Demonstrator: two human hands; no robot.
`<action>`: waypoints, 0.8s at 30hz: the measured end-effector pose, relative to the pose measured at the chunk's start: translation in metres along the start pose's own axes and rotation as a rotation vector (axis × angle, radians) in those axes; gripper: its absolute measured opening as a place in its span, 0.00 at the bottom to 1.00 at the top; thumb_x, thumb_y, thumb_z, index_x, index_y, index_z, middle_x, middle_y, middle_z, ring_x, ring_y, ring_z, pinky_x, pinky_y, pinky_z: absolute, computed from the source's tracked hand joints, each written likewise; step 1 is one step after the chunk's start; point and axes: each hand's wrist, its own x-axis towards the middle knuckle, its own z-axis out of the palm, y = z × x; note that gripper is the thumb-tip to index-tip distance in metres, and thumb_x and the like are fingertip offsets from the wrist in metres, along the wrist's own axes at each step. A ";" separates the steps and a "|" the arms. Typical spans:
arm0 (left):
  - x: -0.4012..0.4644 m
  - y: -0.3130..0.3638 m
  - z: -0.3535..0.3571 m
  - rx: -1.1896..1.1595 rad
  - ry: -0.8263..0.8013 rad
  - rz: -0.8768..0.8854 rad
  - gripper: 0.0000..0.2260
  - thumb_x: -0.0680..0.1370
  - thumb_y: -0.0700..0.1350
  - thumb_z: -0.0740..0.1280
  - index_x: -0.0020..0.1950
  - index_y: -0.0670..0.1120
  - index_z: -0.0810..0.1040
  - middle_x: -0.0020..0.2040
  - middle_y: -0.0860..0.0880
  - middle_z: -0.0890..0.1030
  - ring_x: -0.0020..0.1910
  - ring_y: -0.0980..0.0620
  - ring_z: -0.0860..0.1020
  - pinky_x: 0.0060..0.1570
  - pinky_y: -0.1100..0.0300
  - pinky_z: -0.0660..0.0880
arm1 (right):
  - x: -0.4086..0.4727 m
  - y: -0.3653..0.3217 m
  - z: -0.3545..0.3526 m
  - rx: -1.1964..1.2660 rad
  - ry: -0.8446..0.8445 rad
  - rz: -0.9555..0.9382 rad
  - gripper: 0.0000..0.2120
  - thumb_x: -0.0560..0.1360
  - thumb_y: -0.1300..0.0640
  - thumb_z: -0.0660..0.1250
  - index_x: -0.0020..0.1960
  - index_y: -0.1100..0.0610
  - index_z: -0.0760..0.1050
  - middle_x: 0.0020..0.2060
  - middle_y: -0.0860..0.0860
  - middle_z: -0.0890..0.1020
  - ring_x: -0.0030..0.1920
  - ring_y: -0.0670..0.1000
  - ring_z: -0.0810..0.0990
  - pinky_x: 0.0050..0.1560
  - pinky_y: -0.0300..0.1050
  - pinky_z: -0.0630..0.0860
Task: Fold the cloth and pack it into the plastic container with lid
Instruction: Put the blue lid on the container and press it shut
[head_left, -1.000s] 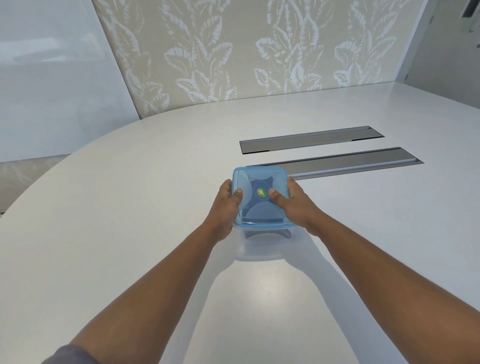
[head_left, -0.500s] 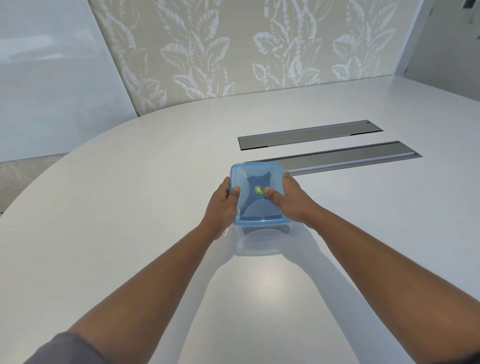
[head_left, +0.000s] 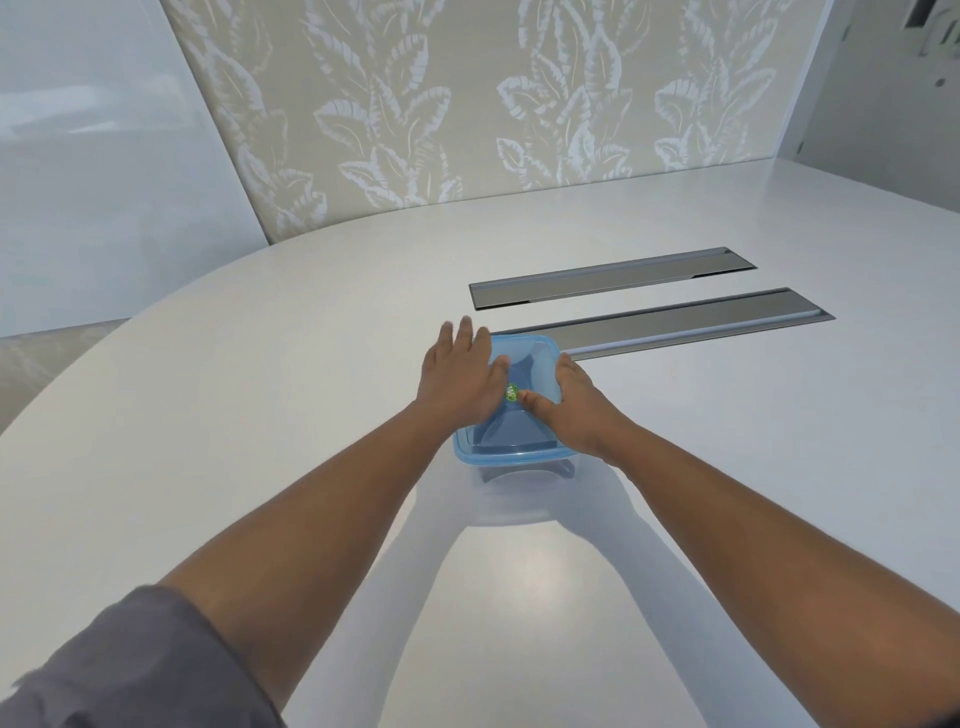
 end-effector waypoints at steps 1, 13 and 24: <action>0.003 0.004 0.003 0.051 -0.029 0.008 0.30 0.86 0.58 0.48 0.84 0.44 0.51 0.85 0.43 0.47 0.84 0.42 0.43 0.80 0.45 0.47 | 0.001 0.001 0.001 0.004 0.005 0.001 0.42 0.78 0.39 0.66 0.82 0.58 0.53 0.77 0.55 0.63 0.75 0.55 0.66 0.63 0.42 0.66; 0.008 0.001 0.017 0.098 -0.106 -0.004 0.34 0.85 0.60 0.47 0.84 0.40 0.44 0.85 0.40 0.43 0.84 0.42 0.41 0.81 0.49 0.41 | 0.023 -0.006 -0.009 -0.509 -0.148 0.080 0.40 0.83 0.37 0.49 0.83 0.58 0.38 0.83 0.53 0.40 0.83 0.58 0.49 0.78 0.62 0.57; 0.017 -0.008 0.026 0.022 -0.097 0.011 0.34 0.85 0.58 0.49 0.84 0.38 0.47 0.84 0.38 0.46 0.84 0.42 0.42 0.81 0.49 0.41 | 0.055 -0.003 0.003 -0.418 -0.100 0.031 0.34 0.85 0.41 0.46 0.84 0.59 0.43 0.84 0.52 0.42 0.82 0.56 0.52 0.78 0.60 0.58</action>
